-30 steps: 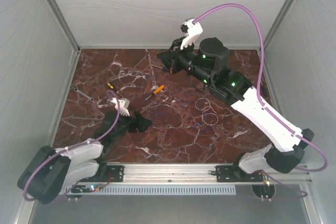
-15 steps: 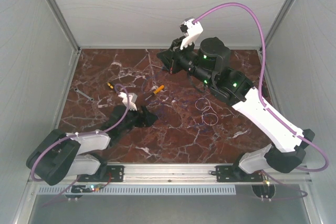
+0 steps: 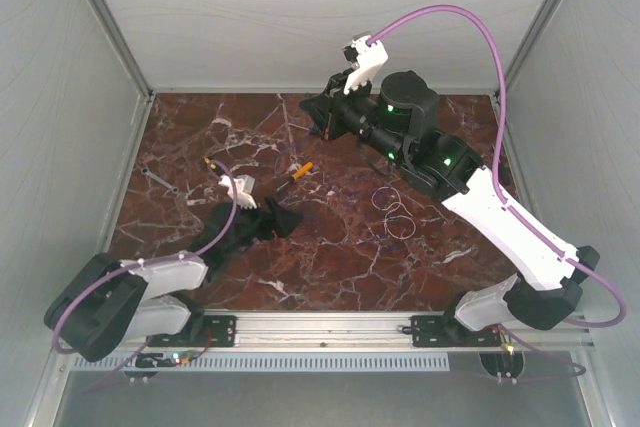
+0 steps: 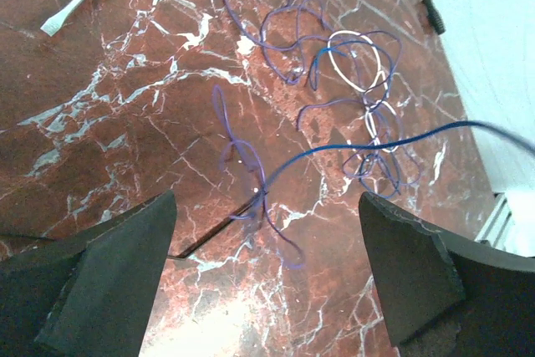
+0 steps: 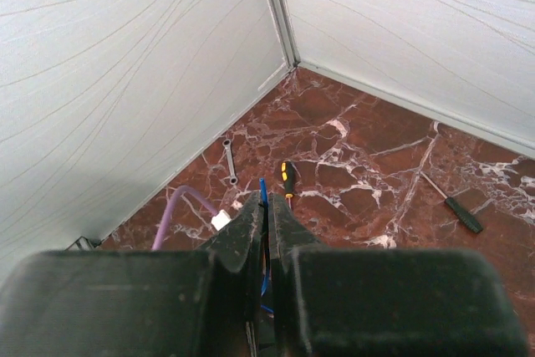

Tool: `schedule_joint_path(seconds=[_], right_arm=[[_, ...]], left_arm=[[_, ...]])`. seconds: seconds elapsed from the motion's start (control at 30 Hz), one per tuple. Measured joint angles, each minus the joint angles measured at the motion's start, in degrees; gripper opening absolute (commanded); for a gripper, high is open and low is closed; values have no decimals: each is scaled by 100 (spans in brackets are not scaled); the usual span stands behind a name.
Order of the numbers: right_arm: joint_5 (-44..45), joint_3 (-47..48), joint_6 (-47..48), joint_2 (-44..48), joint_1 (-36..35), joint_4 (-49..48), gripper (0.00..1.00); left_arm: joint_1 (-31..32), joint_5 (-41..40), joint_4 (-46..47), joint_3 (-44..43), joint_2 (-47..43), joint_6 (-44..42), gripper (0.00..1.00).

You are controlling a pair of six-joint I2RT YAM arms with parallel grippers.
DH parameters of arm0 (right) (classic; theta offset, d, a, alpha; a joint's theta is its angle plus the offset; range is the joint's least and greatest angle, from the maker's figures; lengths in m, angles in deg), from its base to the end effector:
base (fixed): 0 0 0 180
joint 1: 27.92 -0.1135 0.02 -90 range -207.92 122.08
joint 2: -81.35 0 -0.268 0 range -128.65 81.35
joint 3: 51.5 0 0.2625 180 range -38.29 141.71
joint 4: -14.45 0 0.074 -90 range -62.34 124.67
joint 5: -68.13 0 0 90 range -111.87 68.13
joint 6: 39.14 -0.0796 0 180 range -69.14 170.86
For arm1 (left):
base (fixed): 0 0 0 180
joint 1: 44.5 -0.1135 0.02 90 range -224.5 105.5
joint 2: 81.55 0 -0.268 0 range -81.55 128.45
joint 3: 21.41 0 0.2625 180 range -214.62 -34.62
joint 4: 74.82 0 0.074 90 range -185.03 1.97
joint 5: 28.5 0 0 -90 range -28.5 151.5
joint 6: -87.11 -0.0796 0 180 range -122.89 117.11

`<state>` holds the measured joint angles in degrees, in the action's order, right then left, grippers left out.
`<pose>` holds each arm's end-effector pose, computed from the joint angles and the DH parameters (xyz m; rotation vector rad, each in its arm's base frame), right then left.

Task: Zip-tie the wires
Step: Untie the cable at the center of the board.

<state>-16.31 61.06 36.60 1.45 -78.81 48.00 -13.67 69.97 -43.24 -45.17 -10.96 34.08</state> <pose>0.2250 0.2645 0.5166 -0.4419 1.5852 0.8041 0.2154 -0.1422 0.1346 0.0057 1.9454 -0.9469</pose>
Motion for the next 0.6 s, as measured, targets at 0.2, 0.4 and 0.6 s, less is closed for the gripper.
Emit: schedule_joint_path(seconds=[0.2, 0.4, 0.6], right_arm=[[61, -11, 2, 0, 0, 0, 0], [68, -20, 2, 0, 0, -2, 0], [96, -20, 2, 0, 0, -2, 0]], left_arm=[[26, -188, 55, 216, -535, 184, 87], [59, -315, 13, 214, -142, 203, 82], [201, -332, 57, 127, 461, 251, 61]])
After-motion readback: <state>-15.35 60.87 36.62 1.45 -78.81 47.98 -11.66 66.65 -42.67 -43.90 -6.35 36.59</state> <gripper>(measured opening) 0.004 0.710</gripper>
